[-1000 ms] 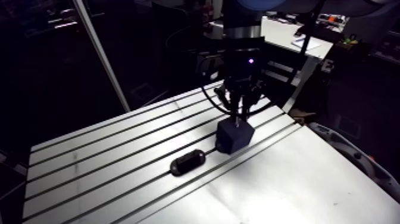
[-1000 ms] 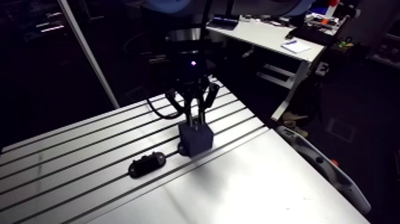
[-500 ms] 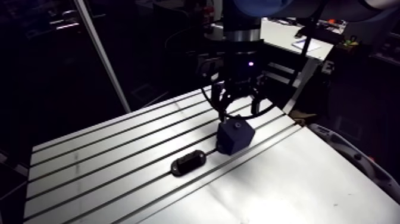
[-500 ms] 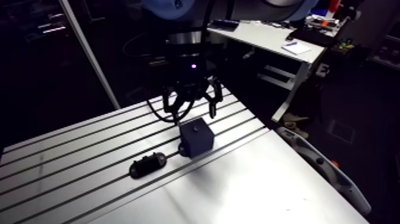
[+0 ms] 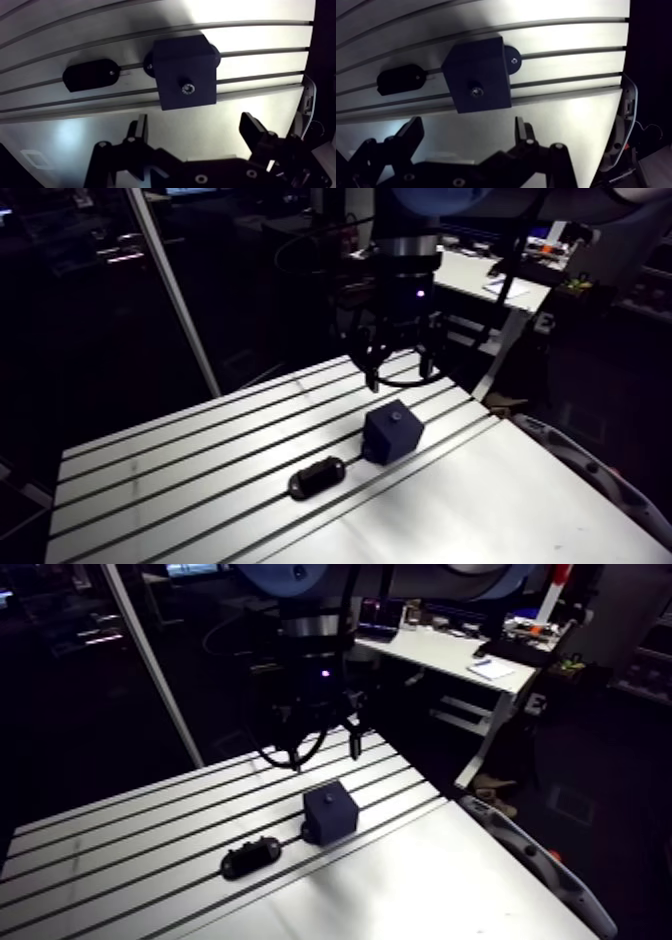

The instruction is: Pick up the M10 bolt and insert it into the hole until fully seated.

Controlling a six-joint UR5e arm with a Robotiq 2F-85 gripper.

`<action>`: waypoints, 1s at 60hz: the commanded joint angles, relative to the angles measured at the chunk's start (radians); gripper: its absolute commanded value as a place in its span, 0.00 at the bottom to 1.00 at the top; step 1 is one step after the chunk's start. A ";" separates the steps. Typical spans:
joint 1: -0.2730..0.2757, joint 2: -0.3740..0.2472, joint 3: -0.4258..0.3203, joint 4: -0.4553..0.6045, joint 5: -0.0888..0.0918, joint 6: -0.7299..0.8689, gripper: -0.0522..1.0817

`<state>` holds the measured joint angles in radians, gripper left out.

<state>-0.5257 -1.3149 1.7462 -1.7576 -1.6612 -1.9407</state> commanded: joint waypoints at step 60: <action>0.250 -0.168 -0.266 0.173 0.087 0.088 0.05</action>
<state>-0.3652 -1.4997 1.5818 -1.6139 -1.5930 -1.9137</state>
